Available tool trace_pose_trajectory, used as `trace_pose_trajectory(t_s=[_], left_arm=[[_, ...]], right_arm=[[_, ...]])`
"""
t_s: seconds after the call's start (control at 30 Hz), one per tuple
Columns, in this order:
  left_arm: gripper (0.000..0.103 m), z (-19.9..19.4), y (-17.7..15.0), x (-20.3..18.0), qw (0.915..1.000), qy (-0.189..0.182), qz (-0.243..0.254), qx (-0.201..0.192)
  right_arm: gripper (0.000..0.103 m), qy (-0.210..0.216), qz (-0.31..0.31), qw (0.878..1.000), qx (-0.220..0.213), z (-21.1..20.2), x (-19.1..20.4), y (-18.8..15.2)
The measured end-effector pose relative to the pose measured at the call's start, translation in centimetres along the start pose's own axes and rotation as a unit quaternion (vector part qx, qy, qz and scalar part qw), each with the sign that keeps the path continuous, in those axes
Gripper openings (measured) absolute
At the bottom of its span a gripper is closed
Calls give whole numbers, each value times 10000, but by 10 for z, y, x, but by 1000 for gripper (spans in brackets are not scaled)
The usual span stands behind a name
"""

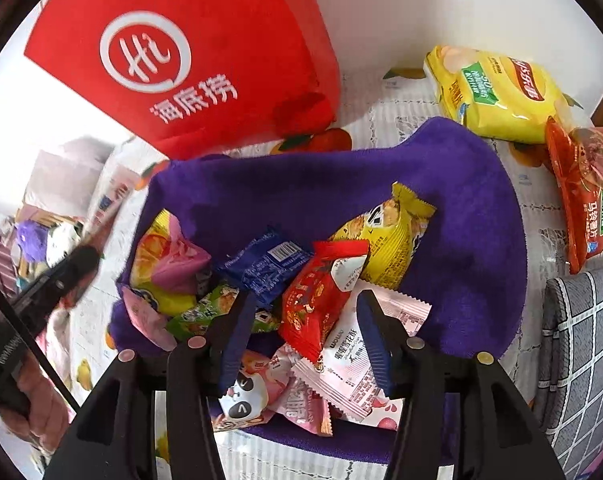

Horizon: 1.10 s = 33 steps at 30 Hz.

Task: Organize snacks
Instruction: 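Open both tools to release the red packet and pink bag onto the towel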

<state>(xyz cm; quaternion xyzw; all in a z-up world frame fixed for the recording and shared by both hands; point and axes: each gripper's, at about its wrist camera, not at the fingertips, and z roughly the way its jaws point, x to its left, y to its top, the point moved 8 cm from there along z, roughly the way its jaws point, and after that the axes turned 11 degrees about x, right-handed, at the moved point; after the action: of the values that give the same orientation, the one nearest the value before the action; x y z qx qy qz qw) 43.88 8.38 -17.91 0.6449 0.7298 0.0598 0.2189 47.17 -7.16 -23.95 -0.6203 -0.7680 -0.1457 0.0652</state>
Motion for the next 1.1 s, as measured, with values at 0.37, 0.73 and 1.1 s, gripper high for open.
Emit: trace_pose_trajectory(t_s=[0.37,0.73,1.1], left_arm=[[20,12,-11,-31,9985,-384,304,230],[20,27,-20,-43,9970,-326,511,473],[23,35,-23,-41,9959,-240,524,696]], right_arm=[[56,-97,33,9983,-570,-43,-10,-2],[57,-107,23,9969,-773,-57,-9,-6],[58,-231,-144,9968,-747,-51,-1,-6]])
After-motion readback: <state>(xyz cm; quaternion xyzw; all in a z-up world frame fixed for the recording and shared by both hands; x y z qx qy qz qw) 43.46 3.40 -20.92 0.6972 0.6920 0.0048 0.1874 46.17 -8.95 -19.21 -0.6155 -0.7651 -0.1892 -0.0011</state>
